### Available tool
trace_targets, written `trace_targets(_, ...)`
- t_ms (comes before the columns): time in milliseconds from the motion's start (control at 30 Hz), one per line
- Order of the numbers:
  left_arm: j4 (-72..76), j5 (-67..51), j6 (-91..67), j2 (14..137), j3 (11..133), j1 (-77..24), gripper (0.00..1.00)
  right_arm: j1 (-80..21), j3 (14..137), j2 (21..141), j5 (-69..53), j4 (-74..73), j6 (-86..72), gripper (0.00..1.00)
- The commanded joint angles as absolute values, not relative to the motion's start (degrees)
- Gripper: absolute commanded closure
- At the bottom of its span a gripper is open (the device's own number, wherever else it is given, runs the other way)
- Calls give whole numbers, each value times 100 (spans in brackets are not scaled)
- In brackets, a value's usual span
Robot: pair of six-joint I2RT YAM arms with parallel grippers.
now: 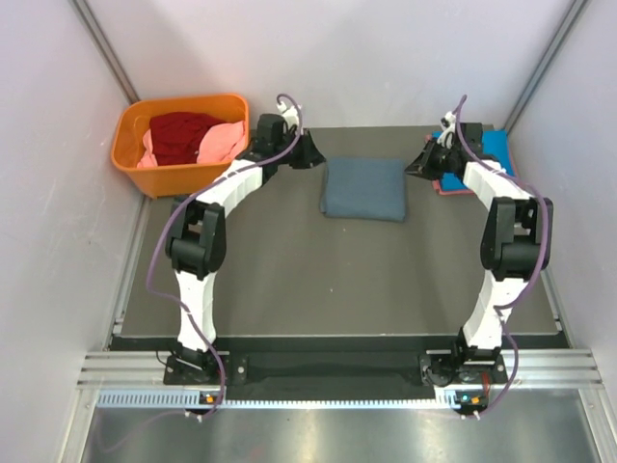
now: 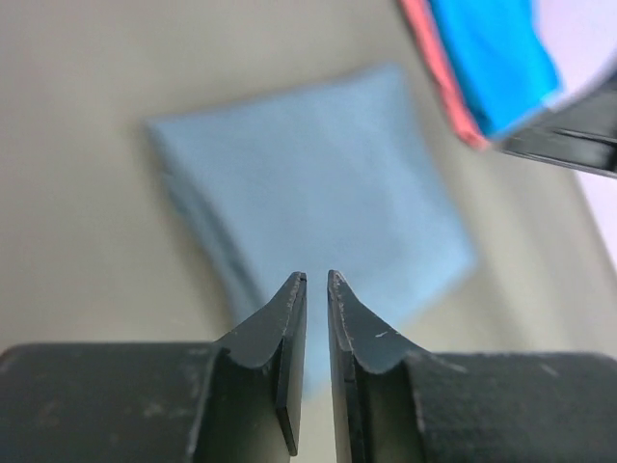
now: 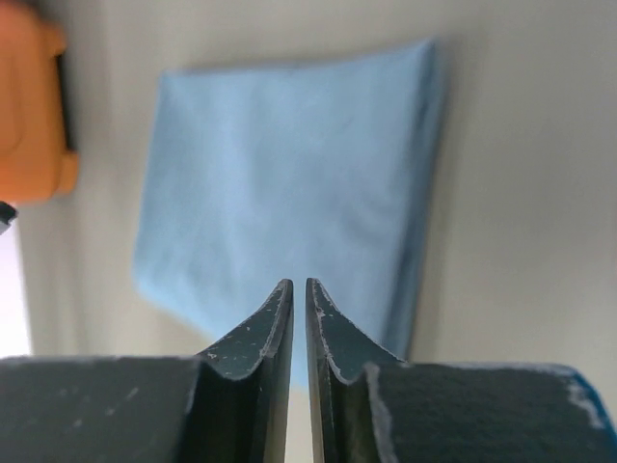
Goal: Fold and stack the t-shirts
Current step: Fold the tshirt
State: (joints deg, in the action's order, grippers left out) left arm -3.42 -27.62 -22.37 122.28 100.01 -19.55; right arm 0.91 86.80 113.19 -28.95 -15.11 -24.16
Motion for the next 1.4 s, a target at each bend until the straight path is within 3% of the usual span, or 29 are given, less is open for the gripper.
trace_targets(0, -88, -3226, -2285, 11935, 9502, -2293, 81, -121, 8211, 10995, -3541, -1074, -2478, 91)
trace_targets(167, -483, -3244, -2259, 12672, 9606, -2347, 85, -167, 7963, 11399, -3771, -940, -2462, 92)
trace_targets(433, -834, -2171, -1626, 13218, 9773, -2303, 85, -141, 8051, 11997, -3208, -1274, -1986, 94)
trace_targets(767, -1274, -2706, -1942, 12499, 10275, -2382, 83, -377, 8235, 11180, -3225, -1679, -2056, 95)
trace_targets(967, -1275, -2927, -2092, 12472, 10020, -2645, 84, -843, 8473, 11363, -3603, -1512, -2267, 94)
trace_targets(1167, -1248, -2488, -1917, 12638, 9388, -2848, 85, -941, 8385, 11977, -3858, -1178, -2251, 93)
trace_targets(1367, -1871, -1266, -1714, 12735, 9237, -2804, 88, -677, 8060, 12226, -3367, -1257, -1820, 94)
